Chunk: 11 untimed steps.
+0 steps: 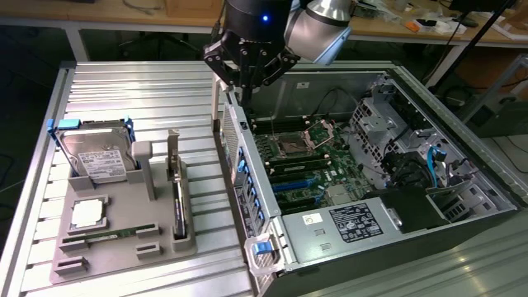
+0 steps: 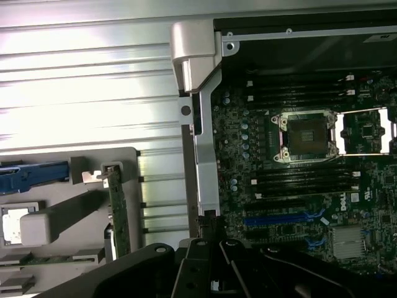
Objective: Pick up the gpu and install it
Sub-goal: 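Reach for the gpu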
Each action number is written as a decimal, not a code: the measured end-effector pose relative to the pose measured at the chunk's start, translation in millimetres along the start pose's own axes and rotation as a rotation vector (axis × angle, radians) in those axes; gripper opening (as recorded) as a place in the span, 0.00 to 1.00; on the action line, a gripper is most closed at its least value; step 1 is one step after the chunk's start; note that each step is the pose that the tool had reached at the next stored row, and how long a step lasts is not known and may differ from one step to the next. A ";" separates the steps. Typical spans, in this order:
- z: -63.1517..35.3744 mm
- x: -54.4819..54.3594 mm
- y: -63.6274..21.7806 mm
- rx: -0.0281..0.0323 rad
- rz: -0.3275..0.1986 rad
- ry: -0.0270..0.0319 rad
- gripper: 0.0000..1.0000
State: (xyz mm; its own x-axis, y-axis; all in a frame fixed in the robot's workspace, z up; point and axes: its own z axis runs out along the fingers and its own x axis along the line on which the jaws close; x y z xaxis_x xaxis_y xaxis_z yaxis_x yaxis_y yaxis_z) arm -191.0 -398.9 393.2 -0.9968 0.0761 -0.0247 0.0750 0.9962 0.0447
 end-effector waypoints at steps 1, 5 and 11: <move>0.0 0.2 0.0 0.0000 0.000 0.0000 0.11; -0.1 1.4 -0.1 0.0000 0.000 0.0000 0.11; -0.1 6.3 -3.4 -0.0001 -0.004 0.0001 0.11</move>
State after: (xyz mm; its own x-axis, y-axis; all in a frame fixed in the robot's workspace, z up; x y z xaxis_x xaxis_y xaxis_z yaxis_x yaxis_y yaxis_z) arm -197.5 -401.9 393.0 -0.9971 0.0718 -0.0248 0.0706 0.9965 0.0447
